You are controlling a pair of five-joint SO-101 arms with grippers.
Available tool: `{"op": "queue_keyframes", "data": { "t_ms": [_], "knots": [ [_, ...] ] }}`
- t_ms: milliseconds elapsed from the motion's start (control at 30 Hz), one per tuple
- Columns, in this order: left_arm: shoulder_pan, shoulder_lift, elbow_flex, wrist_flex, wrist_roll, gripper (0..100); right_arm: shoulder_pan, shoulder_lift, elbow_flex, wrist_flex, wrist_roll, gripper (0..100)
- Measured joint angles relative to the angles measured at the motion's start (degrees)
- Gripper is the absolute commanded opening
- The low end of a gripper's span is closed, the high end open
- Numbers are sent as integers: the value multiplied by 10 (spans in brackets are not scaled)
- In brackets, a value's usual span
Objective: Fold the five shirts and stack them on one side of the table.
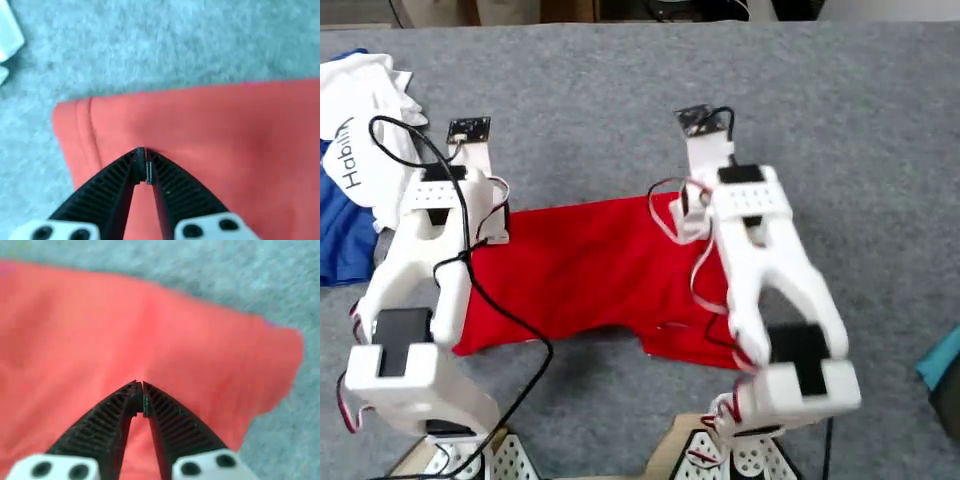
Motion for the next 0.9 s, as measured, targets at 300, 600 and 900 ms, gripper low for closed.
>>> {"op": "queue_keyframes", "data": {
  "t_ms": [300, 600, 900],
  "knots": [
    [-23, 105, -91, -19, 4, 20, 55, 207, -198, 11, 9, 5],
    [-26, 240, -299, 89, 4, 20, 74, 360, -455, 159, 67, 5],
    [-44, 324, -546, 247, 4, 19, 84, 396, -710, 349, 110, 5]
  ]
}}
